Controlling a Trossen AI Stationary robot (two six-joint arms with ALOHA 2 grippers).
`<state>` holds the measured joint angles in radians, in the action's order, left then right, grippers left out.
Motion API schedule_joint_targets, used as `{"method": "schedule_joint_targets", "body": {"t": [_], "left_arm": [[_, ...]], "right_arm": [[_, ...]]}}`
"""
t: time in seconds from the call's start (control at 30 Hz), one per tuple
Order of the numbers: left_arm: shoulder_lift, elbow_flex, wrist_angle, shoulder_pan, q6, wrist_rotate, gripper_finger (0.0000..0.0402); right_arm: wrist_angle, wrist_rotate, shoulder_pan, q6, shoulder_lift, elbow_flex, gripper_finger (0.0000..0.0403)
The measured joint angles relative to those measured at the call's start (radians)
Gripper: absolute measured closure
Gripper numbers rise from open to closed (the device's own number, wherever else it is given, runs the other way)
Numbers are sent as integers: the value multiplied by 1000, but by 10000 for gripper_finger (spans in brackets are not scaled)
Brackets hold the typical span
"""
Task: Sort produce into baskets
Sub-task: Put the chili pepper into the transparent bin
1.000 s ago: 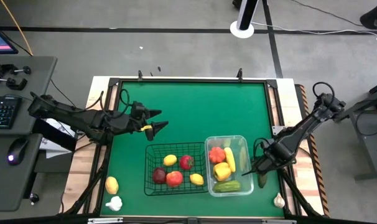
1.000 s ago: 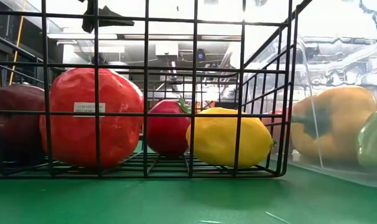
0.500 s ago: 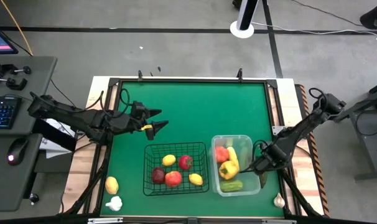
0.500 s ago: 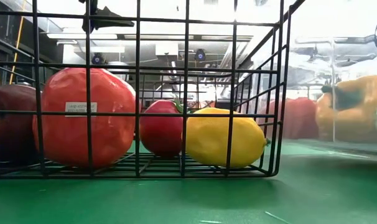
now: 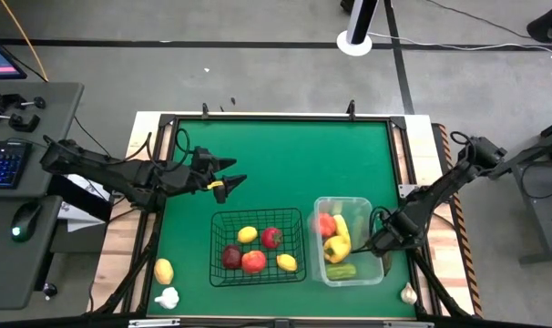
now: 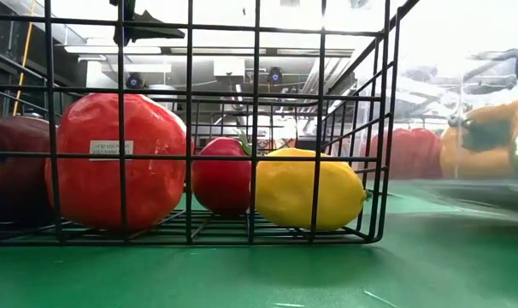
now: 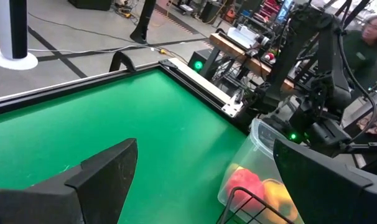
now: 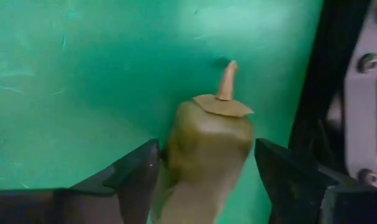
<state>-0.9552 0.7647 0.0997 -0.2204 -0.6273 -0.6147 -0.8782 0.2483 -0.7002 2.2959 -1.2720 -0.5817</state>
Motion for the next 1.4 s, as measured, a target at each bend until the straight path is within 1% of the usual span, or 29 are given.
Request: {"method": "schedule_joint_targets", "body": {"t": [0.13,0.27,0.4,0.5,0.67,0.73,0.9,1.0,1.2,1.33,1.4], "left_arm": [[0,0,0,0,-1,0,41],[0,0,-11,0,-2,0,41],[0,0,-39,0,23,0,41],[0,1,-58,0,59,-1,41],[0,1,-62,0,82,-1,41],[0,1,-62,0,82,1,41],[22,3,-69,0,88,64,41],[59,5,-70,0,126,112,41],[167,6,-69,0,181,117,41],[212,6,-69,0,205,117,41],[225,6,-60,-3,217,121,41]], "right_arm": [[15,0,0,-7,0,7,184],[10,-5,-1,-18,0,3,239],[-52,-31,-1,-47,0,-40,297],[-132,-39,-1,-76,1,-86,320],[-263,-40,-1,-105,3,-167,320],[-313,-56,-1,-105,3,-199,321],[-427,-118,3,-97,3,-290,319],[-504,-158,14,-98,3,-354,318],[-694,-258,41,-98,4,-504,317],[-691,-349,64,-103,19,-552,317],[-693,-371,83,-103,19,-557,317]]}}
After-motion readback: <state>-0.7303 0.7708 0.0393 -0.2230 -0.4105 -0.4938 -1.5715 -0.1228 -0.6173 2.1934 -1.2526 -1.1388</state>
